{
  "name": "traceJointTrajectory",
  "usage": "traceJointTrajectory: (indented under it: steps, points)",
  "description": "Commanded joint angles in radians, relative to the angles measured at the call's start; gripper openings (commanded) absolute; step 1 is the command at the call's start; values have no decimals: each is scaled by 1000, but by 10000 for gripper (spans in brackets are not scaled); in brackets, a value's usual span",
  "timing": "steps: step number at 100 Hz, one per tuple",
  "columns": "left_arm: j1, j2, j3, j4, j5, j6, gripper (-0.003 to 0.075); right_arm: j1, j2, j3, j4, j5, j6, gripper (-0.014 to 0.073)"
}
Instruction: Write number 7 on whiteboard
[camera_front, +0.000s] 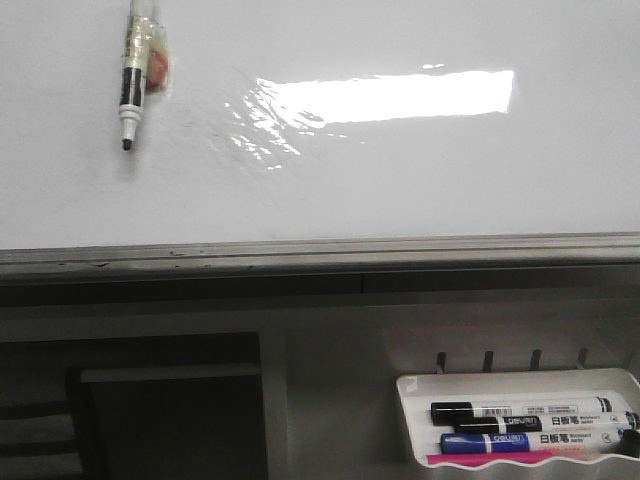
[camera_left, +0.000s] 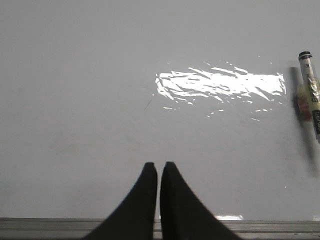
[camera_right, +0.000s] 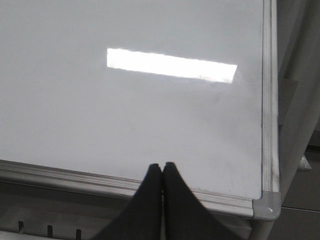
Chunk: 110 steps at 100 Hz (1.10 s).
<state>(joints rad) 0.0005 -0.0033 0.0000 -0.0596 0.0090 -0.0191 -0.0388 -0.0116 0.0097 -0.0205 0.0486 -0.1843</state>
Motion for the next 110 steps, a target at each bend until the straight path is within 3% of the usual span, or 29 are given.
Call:
traceJointTrajectory:
  steps: [1,14,32,51,65,77,98,110]
  points:
    - [2,-32,35,-8,-73,-8,-20,2,-19,32,30,-83,-4,-64]
    - [2,-32,35,-37,-79,-8,-20,2,-19,32,123,-83,-4,-64]
    - [2,-32,35,-186,-79,-8,-20,2,-19,32,284,-106,-4,-64]
    - [2,-32,35,-362,-79,-10,-20,2,-19,32,650,-110,-4,-64]
    - [2,-32,29,-498,-79,-10,-20,2,-18,26,661,-79,-4,-63]
    - [2,-26,-16,-502,-27,-10,-20,2,-14,-16,661,-8,-6,-60]
    - [2,128,-242,-395,207,-8,-21,2,109,-187,656,154,-9,-56]
    - [2,281,-410,-374,368,116,-20,2,252,-303,649,271,-71,-56]
